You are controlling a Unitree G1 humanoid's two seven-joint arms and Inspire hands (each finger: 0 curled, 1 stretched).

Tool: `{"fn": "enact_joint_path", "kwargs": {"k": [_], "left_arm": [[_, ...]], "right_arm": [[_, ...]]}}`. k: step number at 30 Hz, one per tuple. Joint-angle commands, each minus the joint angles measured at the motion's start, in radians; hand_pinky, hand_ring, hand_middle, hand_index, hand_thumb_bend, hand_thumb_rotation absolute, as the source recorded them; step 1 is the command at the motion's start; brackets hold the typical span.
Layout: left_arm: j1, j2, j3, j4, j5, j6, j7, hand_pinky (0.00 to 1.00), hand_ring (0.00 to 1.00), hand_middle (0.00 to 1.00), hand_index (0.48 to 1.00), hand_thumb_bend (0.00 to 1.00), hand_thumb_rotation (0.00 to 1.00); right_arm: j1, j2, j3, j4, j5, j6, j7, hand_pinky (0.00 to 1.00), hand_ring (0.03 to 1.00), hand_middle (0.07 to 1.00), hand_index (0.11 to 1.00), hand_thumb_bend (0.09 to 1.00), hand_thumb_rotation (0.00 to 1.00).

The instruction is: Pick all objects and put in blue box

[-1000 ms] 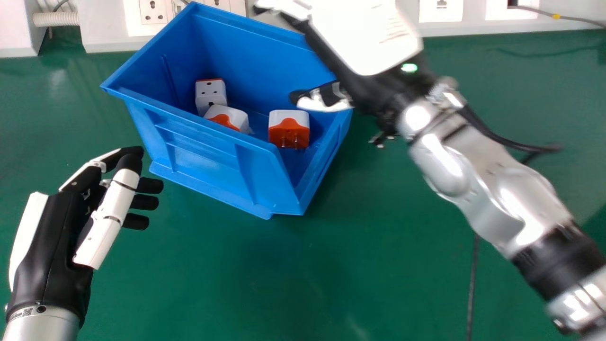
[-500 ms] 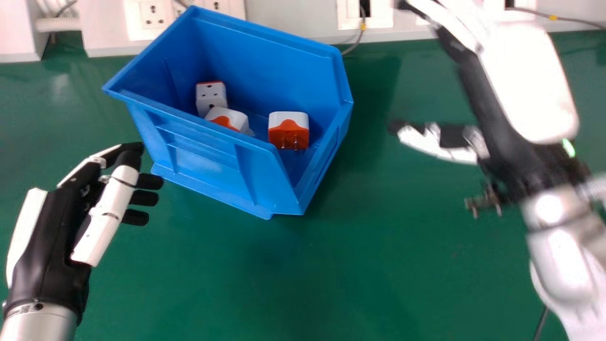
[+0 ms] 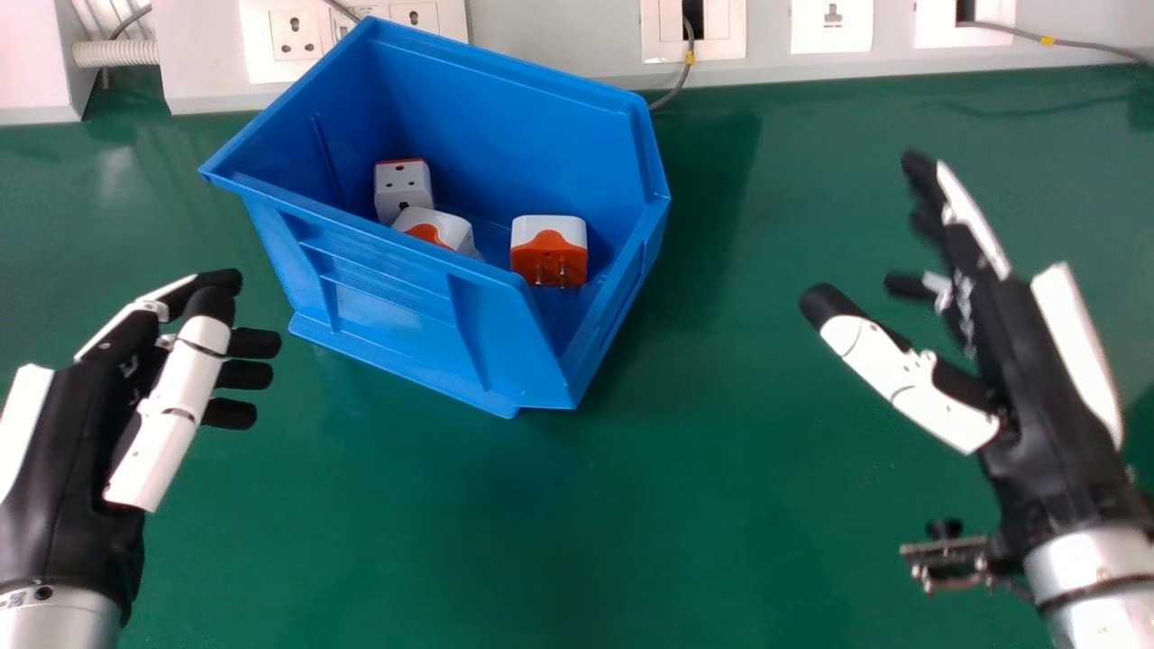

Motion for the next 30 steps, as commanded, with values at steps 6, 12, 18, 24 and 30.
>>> {"fn": "enact_joint_path", "kwargs": {"k": [6,12,18,24,30], "left_arm": [[0.050,-0.024,0.026,0.035,-0.048,-0.116,0.006,0.56,0.66,0.68,0.777,0.46,0.80],[0.117,-0.041,0.056,0.038,-0.128,-0.194,-0.030,0.63,0.74,0.77,0.833,0.44,0.83],[0.144,-0.030,0.071,0.100,-0.178,-0.291,-0.088,0.68,0.79,0.82,0.879,0.45,0.87],[0.150,-0.009,0.083,0.162,-0.229,-0.365,-0.169,0.75,0.87,0.89,0.934,0.45,0.91],[0.133,-0.002,0.075,0.220,-0.224,-0.419,-0.191,0.79,0.90,0.92,0.958,0.44,0.94]], "right_arm": [[0.026,0.039,-0.027,-0.036,0.133,0.014,0.057,0.92,0.985,0.991,0.981,0.408,0.88],[0.032,0.034,-0.054,0.021,0.160,-0.032,0.084,0.98,0.997,0.998,0.995,0.454,0.97],[0.053,0.044,-0.070,0.037,0.156,-0.057,0.074,0.99,0.999,1.000,0.998,0.452,0.99],[0.044,0.056,-0.097,0.085,0.164,-0.086,0.063,1.00,1.000,1.000,1.000,0.466,1.00],[0.031,0.061,-0.114,0.136,0.170,-0.125,0.061,1.00,1.000,1.000,1.000,0.469,1.00]]}}
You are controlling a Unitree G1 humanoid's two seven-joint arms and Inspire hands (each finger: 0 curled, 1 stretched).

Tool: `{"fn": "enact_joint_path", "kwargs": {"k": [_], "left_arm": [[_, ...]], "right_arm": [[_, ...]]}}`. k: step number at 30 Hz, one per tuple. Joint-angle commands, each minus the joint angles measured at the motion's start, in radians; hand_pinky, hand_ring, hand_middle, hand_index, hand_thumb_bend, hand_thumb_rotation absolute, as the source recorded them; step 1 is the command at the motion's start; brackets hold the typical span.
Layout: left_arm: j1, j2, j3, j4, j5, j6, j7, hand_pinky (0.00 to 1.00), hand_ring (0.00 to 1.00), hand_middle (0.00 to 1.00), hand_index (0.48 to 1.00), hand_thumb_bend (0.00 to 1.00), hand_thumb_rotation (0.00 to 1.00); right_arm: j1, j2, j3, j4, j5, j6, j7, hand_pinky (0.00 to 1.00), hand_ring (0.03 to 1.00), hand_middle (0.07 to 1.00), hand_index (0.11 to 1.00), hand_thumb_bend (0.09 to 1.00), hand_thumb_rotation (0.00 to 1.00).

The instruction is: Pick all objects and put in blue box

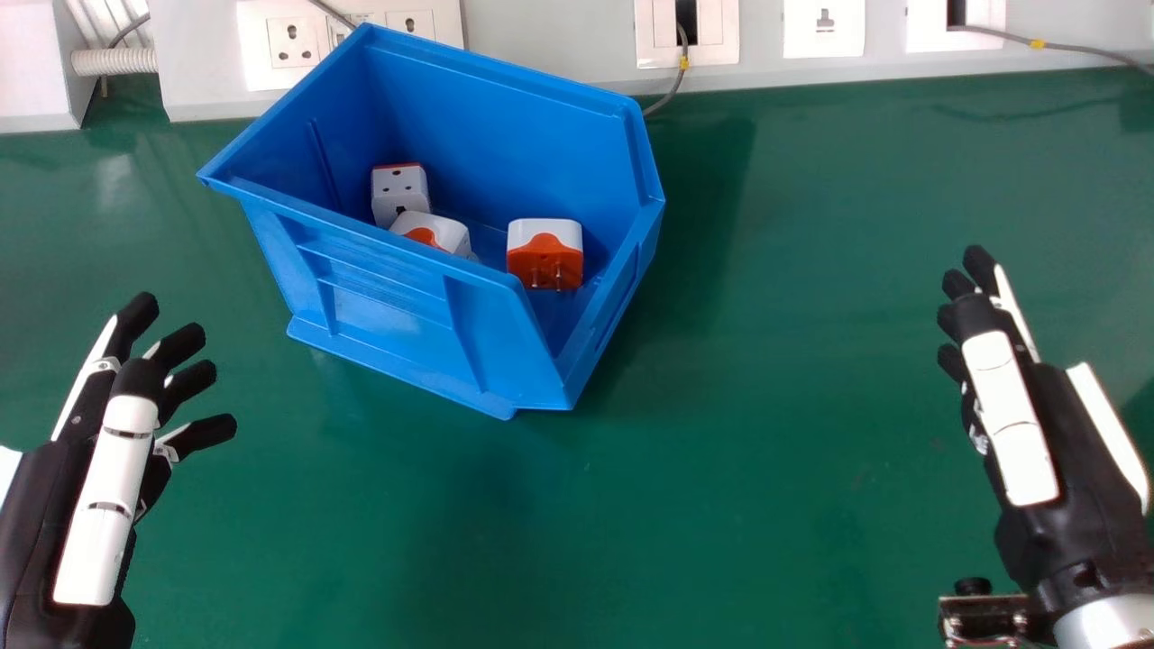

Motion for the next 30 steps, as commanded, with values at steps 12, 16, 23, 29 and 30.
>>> {"fn": "enact_joint_path", "kwargs": {"k": [12,16,23,29,30], "left_arm": [[-0.059,0.028,-0.019,0.058,-0.001,-0.054,-0.007,0.80,0.92,0.95,0.977,0.43,0.97],[-0.085,0.034,-0.020,0.084,0.003,-0.057,-0.005,0.81,0.92,0.95,0.978,0.41,0.97],[-0.129,0.048,-0.019,0.147,0.020,-0.080,-0.002,0.81,0.92,0.95,0.977,0.40,0.97],[-0.138,0.052,-0.027,0.161,0.032,-0.088,0.004,0.81,0.92,0.95,0.974,0.39,0.96],[-0.138,0.053,-0.029,0.160,0.034,-0.087,0.005,0.81,0.92,0.95,0.973,0.39,0.96]], "right_arm": [[-0.072,-0.007,-0.024,0.110,-0.009,-0.119,-0.003,1.00,1.000,1.000,1.000,0.467,1.00],[-0.094,-0.008,-0.021,0.135,-0.017,-0.129,-0.003,1.00,1.000,1.000,1.000,0.464,1.00],[-0.118,-0.011,-0.007,0.151,-0.029,-0.124,0.002,1.00,1.000,1.000,1.000,0.455,1.00],[-0.123,-0.017,-0.009,0.157,-0.025,-0.117,0.004,1.00,1.000,1.000,1.000,0.450,1.00],[-0.122,-0.017,-0.009,0.156,-0.025,-0.117,0.003,1.00,1.000,1.000,1.000,0.448,1.00]]}}
